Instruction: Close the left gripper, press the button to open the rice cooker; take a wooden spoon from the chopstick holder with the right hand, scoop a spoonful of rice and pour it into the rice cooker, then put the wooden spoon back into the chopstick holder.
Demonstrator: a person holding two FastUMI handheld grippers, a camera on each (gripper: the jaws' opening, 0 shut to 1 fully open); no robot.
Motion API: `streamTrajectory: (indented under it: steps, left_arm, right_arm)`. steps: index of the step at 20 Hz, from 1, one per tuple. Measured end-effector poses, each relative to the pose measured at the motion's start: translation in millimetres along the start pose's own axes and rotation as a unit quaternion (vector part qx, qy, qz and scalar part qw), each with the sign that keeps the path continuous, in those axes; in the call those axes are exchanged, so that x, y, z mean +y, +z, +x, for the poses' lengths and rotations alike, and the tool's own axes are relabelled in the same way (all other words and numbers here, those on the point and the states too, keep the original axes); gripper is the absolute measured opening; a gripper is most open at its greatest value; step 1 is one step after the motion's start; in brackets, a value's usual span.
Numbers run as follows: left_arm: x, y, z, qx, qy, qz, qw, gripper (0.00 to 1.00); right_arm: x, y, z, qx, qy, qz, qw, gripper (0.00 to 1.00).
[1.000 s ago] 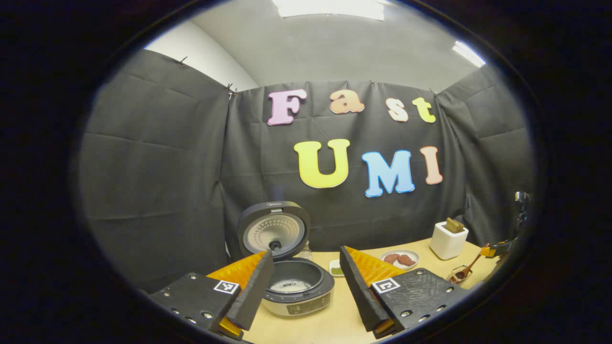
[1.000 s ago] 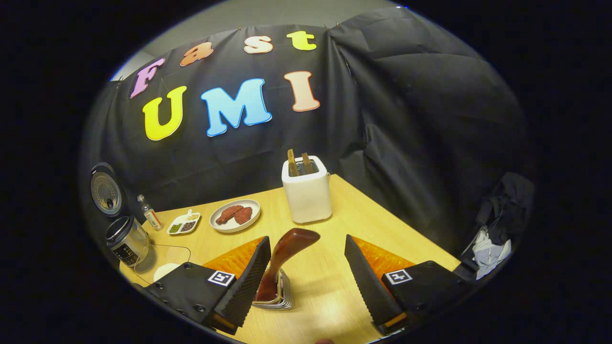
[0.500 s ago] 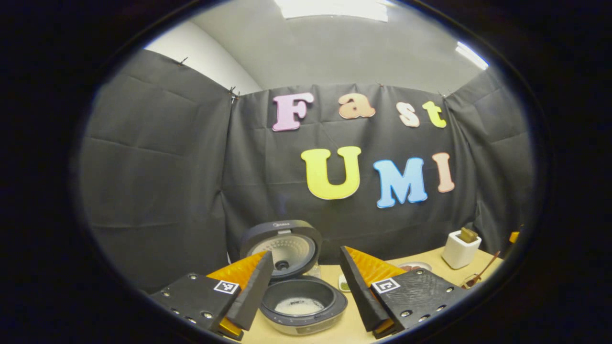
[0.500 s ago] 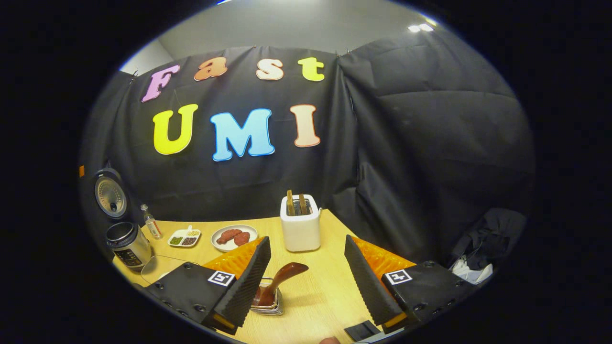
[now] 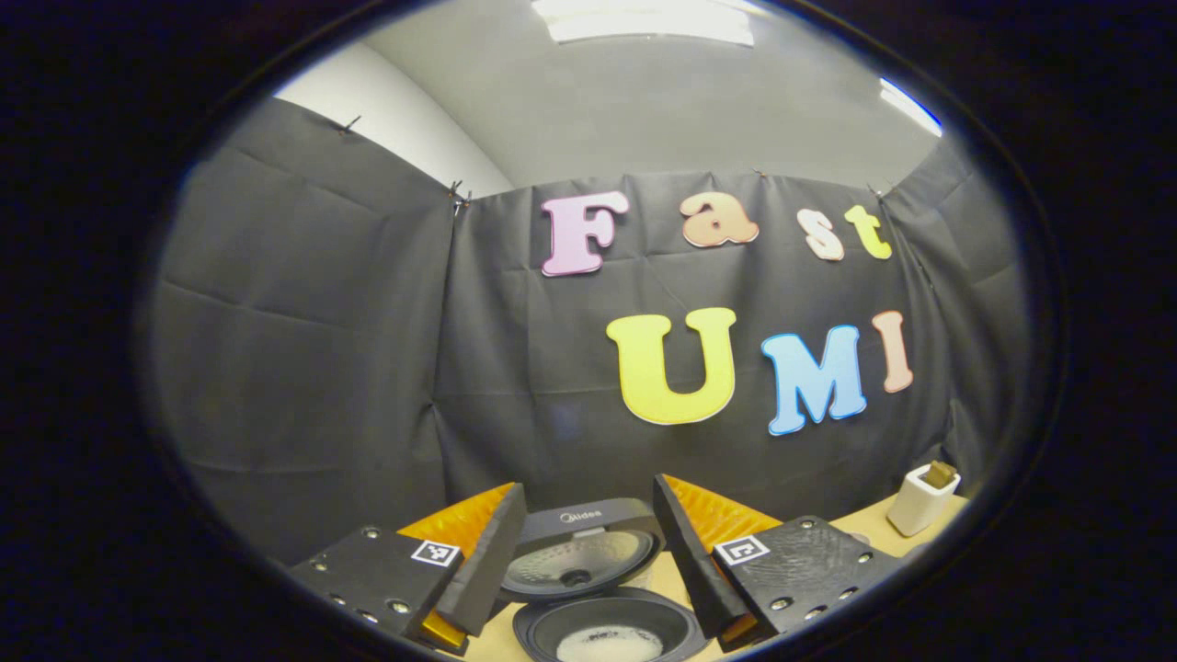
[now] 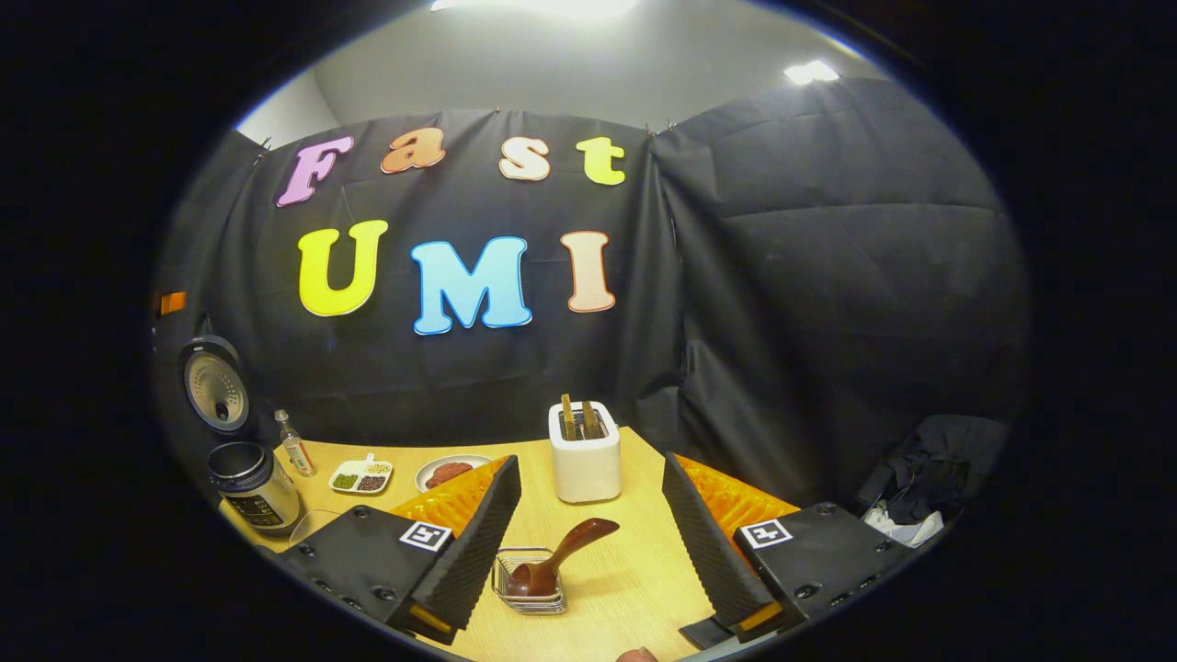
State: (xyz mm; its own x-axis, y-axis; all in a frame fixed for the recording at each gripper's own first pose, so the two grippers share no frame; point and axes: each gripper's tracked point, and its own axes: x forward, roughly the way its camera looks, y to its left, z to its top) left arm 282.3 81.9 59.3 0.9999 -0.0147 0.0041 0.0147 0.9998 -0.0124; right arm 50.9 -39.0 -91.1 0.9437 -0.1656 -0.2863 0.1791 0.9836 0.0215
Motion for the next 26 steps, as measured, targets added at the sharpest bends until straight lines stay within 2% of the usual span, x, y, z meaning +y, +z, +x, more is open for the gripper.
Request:
streamTrajectory:
  steps: [4,10,14,16,20,26]
  left_arm:
    - [13,-16,54,0.014,0.013,0.013,1.000,0.84]
    - [28,-59,122,0.062,0.015,-0.067,0.996,0.84]
    - [22,-81,144,0.091,0.026,-0.058,0.994,0.85]
    - [20,-95,149,0.109,0.031,-0.060,0.992,0.85]
    - [18,-99,138,0.104,0.041,-0.055,0.992,0.88]
    - [-3,-114,82,0.114,0.025,-0.058,0.991,0.88]
  right_arm:
    - [13,-5,-3,0.002,-0.008,-0.010,1.000,0.98]
    - [21,-16,-4,0.020,-0.017,-0.008,1.000,0.98]
    - [25,-14,-1,0.023,-0.015,-0.013,1.000,0.98]
    - [27,-14,1,0.023,-0.009,-0.015,1.000,0.98]
    - [28,-11,5,0.024,0.006,-0.020,0.999,0.98]
    - [15,-13,5,0.031,0.031,-0.026,0.999,0.98]
